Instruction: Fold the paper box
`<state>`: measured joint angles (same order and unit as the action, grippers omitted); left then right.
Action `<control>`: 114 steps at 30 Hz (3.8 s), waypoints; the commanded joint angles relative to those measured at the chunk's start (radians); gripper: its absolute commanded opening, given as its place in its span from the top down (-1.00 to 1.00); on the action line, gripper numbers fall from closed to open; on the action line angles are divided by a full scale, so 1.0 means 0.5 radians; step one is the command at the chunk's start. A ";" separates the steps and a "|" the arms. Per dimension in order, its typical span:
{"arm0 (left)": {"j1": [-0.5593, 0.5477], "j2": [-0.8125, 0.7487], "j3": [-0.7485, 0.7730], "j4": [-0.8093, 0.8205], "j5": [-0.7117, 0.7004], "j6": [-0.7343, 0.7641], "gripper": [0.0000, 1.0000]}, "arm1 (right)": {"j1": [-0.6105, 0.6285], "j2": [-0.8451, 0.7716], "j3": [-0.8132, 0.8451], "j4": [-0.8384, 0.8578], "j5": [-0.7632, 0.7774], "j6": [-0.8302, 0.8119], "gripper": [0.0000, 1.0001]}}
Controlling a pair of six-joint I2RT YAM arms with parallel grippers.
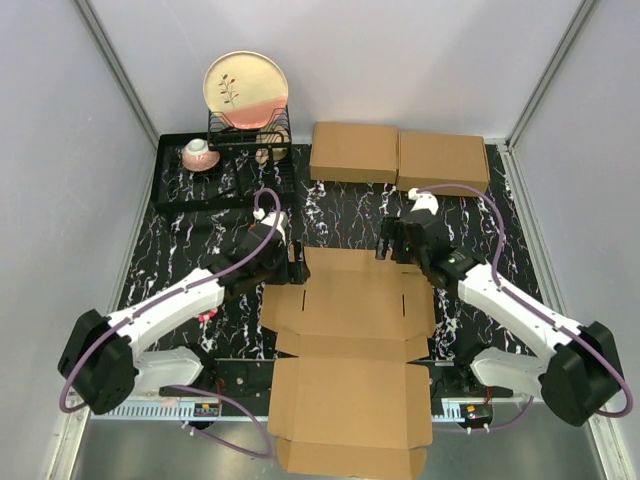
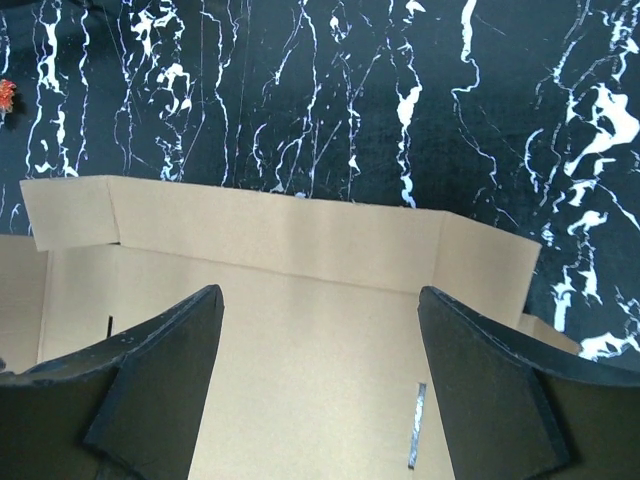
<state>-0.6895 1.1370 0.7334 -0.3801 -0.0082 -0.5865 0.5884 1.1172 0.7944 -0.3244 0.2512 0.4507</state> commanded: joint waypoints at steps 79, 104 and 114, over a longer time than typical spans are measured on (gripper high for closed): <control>-0.492 0.981 -0.948 3.776 -1.171 0.740 0.96 | 0.001 0.023 0.236 0.281 -0.584 -0.505 -0.60; -0.655 1.208 -0.967 4.092 -1.468 1.035 1.00 | 0.050 0.947 0.242 1.005 -1.475 -0.978 -0.25; -0.661 1.202 -0.964 4.092 -1.490 1.078 1.00 | 0.118 1.239 0.405 1.060 -1.487 -1.061 -0.15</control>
<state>-1.0153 1.7313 0.2592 1.2938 -0.7193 -0.0742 0.6357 1.7302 0.9489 0.1299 -0.4660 -0.0505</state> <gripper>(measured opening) 0.012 0.584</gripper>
